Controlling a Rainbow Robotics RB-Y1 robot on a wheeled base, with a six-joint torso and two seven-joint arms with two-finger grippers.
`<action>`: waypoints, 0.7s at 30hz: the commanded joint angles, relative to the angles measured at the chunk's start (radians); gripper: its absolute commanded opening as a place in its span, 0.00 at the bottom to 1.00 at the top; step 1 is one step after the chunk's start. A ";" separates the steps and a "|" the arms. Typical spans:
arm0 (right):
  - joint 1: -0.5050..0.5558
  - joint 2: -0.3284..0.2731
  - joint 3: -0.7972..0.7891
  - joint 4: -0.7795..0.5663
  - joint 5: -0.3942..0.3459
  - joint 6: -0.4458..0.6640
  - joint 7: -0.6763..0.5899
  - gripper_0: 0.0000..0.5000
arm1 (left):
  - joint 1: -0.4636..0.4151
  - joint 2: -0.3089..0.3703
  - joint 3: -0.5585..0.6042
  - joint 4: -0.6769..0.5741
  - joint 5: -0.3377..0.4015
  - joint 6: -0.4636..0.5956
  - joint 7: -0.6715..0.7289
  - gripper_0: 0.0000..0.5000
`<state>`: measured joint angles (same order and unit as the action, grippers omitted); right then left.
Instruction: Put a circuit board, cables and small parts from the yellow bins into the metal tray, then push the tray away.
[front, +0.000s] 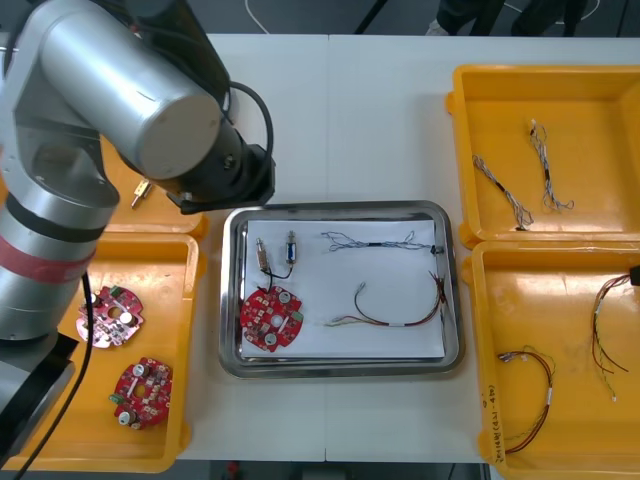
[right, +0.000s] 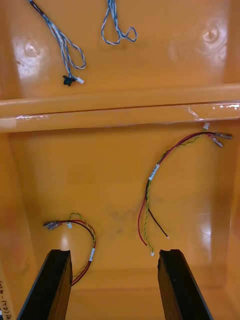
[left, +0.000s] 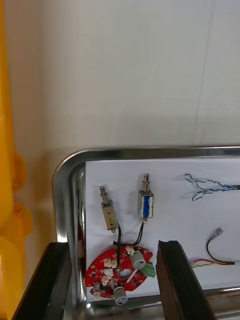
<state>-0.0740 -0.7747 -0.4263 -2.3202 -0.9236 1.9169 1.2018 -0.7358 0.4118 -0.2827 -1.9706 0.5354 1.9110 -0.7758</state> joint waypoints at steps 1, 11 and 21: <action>-0.017 -0.009 0.060 -0.053 0.005 0.003 -0.011 1.00 | 0.018 0.096 0.088 -0.080 0.077 0.009 0.027 1.00; -0.124 -0.006 0.222 -0.068 0.022 0.003 -0.016 1.00 | 0.148 0.243 0.229 -0.205 0.221 0.009 0.003 1.00; -0.268 -0.006 0.391 -0.064 0.019 0.003 -0.016 1.00 | 0.280 0.341 0.408 -0.226 0.319 0.009 -0.166 1.00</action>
<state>-0.2733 -0.7747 -0.0976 -2.3607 -0.9059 1.9169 1.2017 -0.5055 0.6943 0.0565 -2.1622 0.8254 1.9132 -0.7785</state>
